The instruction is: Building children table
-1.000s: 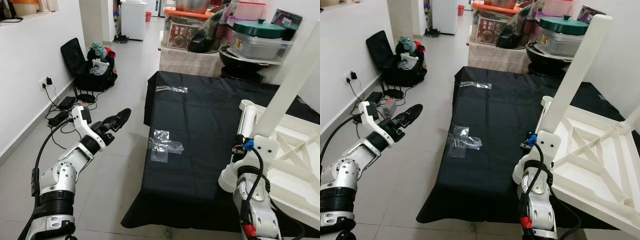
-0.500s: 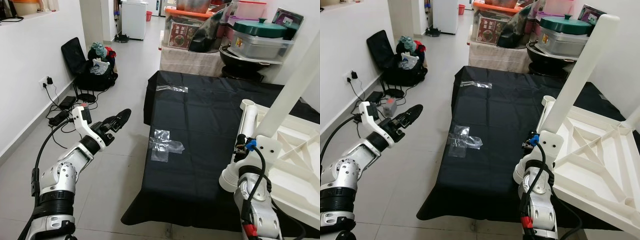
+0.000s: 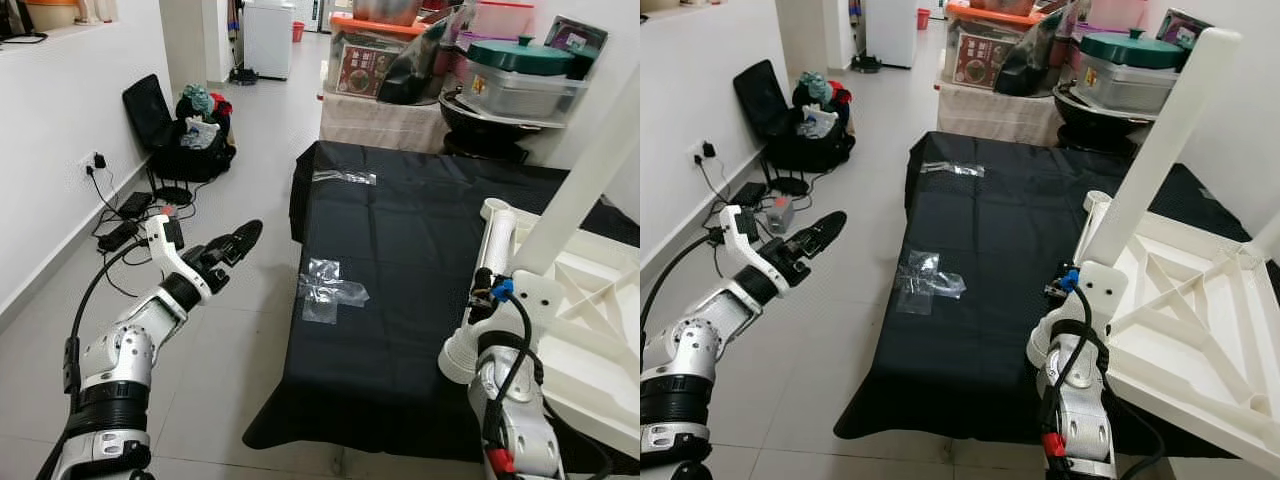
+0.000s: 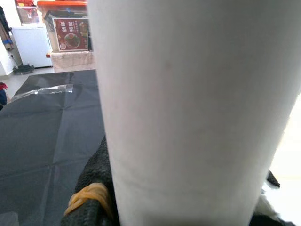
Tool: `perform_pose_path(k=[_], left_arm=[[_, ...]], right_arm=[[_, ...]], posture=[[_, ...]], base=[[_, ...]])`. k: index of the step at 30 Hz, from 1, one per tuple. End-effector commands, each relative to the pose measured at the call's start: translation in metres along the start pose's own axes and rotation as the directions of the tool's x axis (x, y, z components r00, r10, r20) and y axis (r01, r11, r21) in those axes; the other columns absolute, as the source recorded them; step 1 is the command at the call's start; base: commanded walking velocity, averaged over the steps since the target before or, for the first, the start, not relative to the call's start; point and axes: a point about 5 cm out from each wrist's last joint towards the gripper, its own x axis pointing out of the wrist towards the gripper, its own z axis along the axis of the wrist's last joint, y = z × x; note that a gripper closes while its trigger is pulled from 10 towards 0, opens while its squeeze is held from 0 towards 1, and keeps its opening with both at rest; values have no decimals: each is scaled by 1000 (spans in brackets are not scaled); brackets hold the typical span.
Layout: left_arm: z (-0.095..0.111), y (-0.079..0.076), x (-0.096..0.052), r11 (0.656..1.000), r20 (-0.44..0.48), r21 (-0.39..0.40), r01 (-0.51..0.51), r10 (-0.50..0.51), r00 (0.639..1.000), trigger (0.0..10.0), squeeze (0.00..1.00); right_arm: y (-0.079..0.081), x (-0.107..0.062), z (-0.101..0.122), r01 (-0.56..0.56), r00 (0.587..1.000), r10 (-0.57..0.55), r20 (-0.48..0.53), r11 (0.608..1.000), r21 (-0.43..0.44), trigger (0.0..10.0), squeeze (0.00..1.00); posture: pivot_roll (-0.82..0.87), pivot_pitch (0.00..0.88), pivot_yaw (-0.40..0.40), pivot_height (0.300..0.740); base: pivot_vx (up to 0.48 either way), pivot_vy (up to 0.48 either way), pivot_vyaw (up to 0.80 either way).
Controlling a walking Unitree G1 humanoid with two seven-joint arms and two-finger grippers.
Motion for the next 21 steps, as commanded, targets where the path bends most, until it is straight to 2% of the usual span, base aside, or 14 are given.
perform_pose_path(k=[1,21], left_arm=[[-1,-1,3,1000,-10,3,10,-10,1000,10000,0],[-2,0,3,1000,-15,5,10,-10,1000,10000,0]], right_arm=[[-15,0,0,66,998,-66,3,998,-23,10000,0],[-11,-1,10,47,997,-45,56,998,-30,10000,0]], posture=[[25,0,-69,740],[28,0,-66,740]], base=[[0,0,0],[0,0,0]])
